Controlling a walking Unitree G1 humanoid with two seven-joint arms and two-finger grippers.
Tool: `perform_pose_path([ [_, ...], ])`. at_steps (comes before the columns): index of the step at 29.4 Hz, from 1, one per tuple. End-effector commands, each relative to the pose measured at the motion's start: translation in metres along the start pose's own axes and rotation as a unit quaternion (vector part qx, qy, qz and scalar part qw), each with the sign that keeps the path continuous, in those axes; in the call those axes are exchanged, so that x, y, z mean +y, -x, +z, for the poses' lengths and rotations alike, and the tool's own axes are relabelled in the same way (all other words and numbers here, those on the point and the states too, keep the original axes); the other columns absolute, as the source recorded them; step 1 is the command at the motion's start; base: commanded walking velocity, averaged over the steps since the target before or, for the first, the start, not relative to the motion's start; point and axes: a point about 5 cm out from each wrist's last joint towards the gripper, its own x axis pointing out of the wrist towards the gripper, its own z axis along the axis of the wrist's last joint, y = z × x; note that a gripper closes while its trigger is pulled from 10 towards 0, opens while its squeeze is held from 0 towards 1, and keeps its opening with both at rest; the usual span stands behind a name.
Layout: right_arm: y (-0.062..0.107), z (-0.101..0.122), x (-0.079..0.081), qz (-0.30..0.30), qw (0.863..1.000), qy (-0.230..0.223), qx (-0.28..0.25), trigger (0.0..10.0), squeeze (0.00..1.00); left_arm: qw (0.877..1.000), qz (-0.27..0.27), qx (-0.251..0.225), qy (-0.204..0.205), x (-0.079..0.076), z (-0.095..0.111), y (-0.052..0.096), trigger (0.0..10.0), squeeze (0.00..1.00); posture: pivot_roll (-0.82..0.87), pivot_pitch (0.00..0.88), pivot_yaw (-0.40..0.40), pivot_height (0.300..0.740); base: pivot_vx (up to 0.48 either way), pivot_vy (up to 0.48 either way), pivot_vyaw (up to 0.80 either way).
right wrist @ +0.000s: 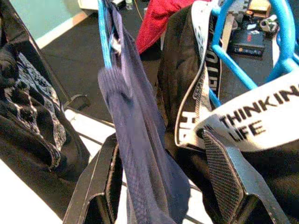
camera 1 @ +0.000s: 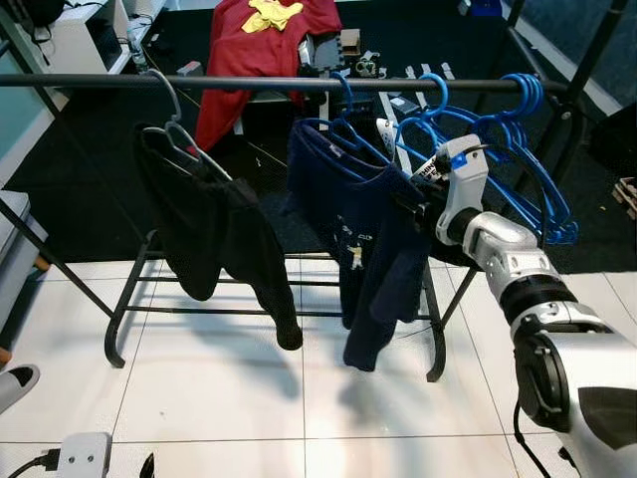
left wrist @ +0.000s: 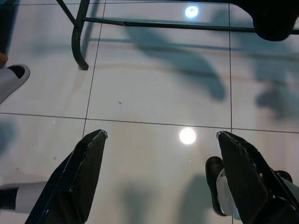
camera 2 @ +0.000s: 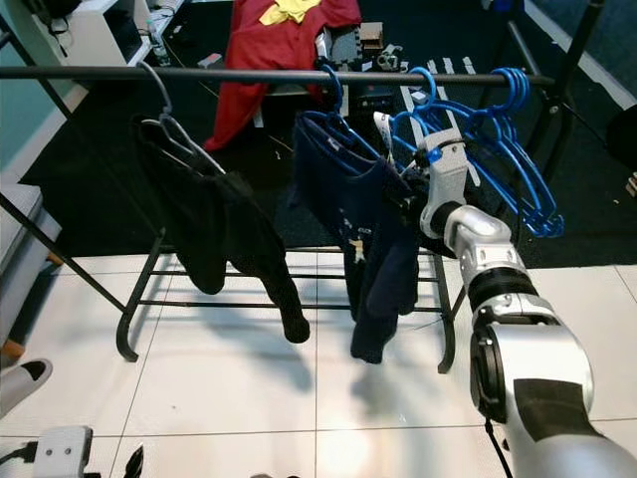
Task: Hang hanger
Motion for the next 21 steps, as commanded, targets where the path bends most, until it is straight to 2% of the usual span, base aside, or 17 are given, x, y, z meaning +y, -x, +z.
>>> perform_pose_path([
  [1, -0.002, 0.000, 0.005, 0.014, 1.000, -0.021, -0.004, 10.0, 0.00, 1.000, 0.005, 0.011, -0.005, 0.004, -0.006, 0.006, 10.0, 0.00, 0.09, 0.171, 0.036, 0.740, 0.000, 0.000, 0.00],
  [2, -0.003, 0.002, 0.005, 0.020, 0.999, -0.041, -0.014, 10.0, 1.00, 1.000, 0.005, 0.011, -0.005, 0.004, -0.006, 0.006, 10.0, 0.00, 0.09, 0.171, 0.037, 0.740, 0.000, 0.000, 0.00],
  [5, -0.003, 0.005, 0.005, 0.016, 0.998, -0.060, -0.030, 10.0, 1.00, 1.000, 0.005, 0.011, -0.006, 0.005, -0.006, 0.006, 10.0, 0.00, 0.09, 0.170, 0.037, 0.740, 0.000, 0.000, 0.00],
  [6, -0.003, 0.005, 0.004, 0.010, 0.998, -0.061, -0.032, 10.0, 0.92, 1.000, 0.005, 0.011, -0.007, 0.005, -0.006, 0.006, 10.0, 0.00, 0.09, 0.168, 0.037, 0.740, 0.000, 0.000, 0.00],
  [9, -0.003, 0.005, 0.003, 0.006, 0.998, -0.059, -0.031, 10.0, 0.92, 1.000, 0.004, 0.011, -0.007, 0.005, -0.006, 0.006, 10.0, 0.00, 0.09, 0.168, 0.037, 0.740, 0.000, 0.000, 0.00],
  [10, -0.003, 0.004, 0.003, 0.006, 0.998, -0.057, -0.029, 10.0, 0.00, 1.000, 0.004, 0.011, -0.007, 0.005, -0.006, 0.006, 10.0, 0.00, 0.09, 0.167, 0.036, 0.740, 0.000, 0.000, 0.00],
  [17, -0.002, -0.007, 0.007, 0.019, 0.999, -0.036, 0.006, 10.0, 0.00, 1.000, 0.004, 0.011, -0.007, 0.005, -0.007, 0.007, 10.0, 0.00, 0.09, 0.167, 0.033, 0.740, 0.000, 0.000, 0.00],
  [21, -0.004, -0.001, 0.013, 0.050, 0.997, -0.057, -0.031, 10.0, 0.00, 1.000, 0.005, 0.012, -0.007, 0.005, -0.007, 0.009, 10.0, 0.00, 0.10, 0.173, 0.032, 0.740, 0.000, 0.000, 0.00],
])
